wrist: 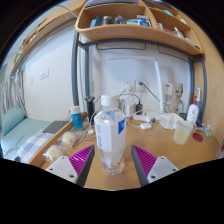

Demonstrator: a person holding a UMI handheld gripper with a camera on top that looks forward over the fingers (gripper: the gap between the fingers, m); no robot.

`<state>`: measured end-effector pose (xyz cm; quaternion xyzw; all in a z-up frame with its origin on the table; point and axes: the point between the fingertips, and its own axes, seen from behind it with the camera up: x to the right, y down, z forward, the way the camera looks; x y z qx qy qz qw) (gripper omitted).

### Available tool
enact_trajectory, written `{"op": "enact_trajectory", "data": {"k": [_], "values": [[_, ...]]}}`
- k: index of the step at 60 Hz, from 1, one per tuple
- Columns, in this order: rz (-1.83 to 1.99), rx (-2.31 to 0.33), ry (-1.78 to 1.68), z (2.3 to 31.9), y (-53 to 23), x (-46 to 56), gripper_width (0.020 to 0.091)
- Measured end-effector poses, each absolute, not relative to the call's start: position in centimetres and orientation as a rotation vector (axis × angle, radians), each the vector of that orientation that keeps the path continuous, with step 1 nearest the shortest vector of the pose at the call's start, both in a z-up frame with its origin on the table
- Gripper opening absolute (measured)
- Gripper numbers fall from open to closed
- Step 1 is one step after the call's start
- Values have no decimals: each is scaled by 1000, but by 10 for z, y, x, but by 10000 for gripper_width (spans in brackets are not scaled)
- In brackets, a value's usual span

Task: Pour water

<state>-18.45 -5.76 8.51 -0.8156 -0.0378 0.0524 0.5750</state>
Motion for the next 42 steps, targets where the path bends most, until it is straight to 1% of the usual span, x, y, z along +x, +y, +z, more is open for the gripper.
{"op": "enact_trajectory", "data": {"k": [5,10,14,16,22,28,29,36,40,42], "values": [[140,-1852,-112,92,-44,-193,750],[114,-1824,-119,92,-33,-191,727],[123,-1819,-88,89,-28,-190,660],[139,-1801,-84,92,-26,-192,562],[113,-1793,-85,90,-24,-189,526],[99,-1789,-87,91,-23,-189,469],[99,-1785,-91,91,-21,-189,442],[84,-1778,-90,91,-19,-189,385],[74,-1769,-110,91,-16,-190,379],[75,-1766,-114,92,-16,-191,360]]}}
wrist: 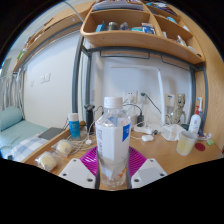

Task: Pour water

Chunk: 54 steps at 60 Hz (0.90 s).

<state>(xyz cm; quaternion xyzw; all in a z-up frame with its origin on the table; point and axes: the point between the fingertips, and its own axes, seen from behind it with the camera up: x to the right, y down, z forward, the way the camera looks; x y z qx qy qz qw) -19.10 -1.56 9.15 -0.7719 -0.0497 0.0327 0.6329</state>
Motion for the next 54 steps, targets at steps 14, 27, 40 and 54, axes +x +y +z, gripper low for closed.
{"op": "enact_trajectory", "data": {"k": [14,27,40,54], "values": [[149,-1776,-138,113,-8,-192,356],[453,-1776,335,155,34,-122,357],[802,-1653,913,157,71,-44,375],[1108,-1434,1267,165,94,12,377]]}}
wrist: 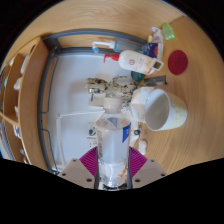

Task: Pour water

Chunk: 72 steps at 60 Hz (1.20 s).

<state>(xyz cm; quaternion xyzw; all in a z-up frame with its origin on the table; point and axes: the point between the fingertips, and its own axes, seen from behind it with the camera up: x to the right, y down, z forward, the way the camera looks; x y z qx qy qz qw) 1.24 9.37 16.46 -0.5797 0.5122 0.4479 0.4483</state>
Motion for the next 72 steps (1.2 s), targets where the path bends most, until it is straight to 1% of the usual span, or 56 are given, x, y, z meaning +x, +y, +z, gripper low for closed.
{"op": "enact_trajectory", "data": {"k": [16,26,33,38,43,52,58,61,62,67,69,72], "values": [[1333,-1366,1548,145,99,23,377],[1386,-1408,1590,135,94,15,376],[1351,-1459,1542,139,88,20,376],[1274,-1514,1413,158,86,31,378],[1122,-1638,1189,181,80,45,377],[694,-1818,702,224,73,93,390],[393,-1850,458,241,69,133,393],[267,-1858,377,243,68,153,393],[239,-1835,348,238,68,159,393],[128,-1847,278,237,71,182,393],[93,-1844,261,232,71,192,411],[46,-1856,242,219,72,205,413]]}}
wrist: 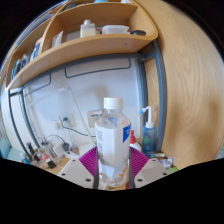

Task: Pour water

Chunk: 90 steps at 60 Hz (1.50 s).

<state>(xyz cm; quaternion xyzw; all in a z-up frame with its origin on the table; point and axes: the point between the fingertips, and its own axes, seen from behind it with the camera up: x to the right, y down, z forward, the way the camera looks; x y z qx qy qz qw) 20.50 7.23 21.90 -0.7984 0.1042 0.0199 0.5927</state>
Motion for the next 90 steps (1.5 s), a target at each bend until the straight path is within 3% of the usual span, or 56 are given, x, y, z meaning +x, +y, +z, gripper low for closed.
{"op": "enact_trajectory", "data": {"k": [15,25,33,51,59,72,90], "values": [[-91,-1886,157,141,89,250,411],[-127,-1916,134,106,93,264,412],[-129,-1939,134,81,91,266,457],[-66,-1900,232,80,77,268,552],[-64,-1959,238,72,58,264,643],[-24,-2138,167,63,-18,238,646],[-4,-2178,119,128,-88,225,648]]}}
